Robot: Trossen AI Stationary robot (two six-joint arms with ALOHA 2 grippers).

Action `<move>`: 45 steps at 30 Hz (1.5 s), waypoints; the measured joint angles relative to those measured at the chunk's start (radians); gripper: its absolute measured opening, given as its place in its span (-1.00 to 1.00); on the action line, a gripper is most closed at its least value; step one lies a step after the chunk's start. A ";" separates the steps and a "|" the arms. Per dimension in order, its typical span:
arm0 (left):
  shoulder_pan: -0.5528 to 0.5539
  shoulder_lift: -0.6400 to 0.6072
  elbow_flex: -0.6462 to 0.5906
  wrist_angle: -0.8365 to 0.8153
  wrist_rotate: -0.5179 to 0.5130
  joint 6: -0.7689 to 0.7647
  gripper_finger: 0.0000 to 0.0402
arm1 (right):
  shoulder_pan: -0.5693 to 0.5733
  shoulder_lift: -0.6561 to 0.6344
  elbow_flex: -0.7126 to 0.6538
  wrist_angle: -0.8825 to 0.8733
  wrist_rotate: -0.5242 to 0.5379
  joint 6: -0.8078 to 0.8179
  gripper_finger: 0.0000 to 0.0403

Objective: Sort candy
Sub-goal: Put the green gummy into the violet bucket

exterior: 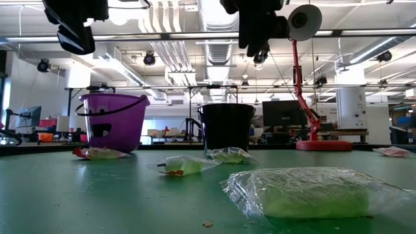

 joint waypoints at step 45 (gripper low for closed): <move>-0.240 0.134 0.000 0.177 -0.097 -0.290 -0.51 | 0.079 0.325 -0.006 0.169 -0.062 -0.181 -0.28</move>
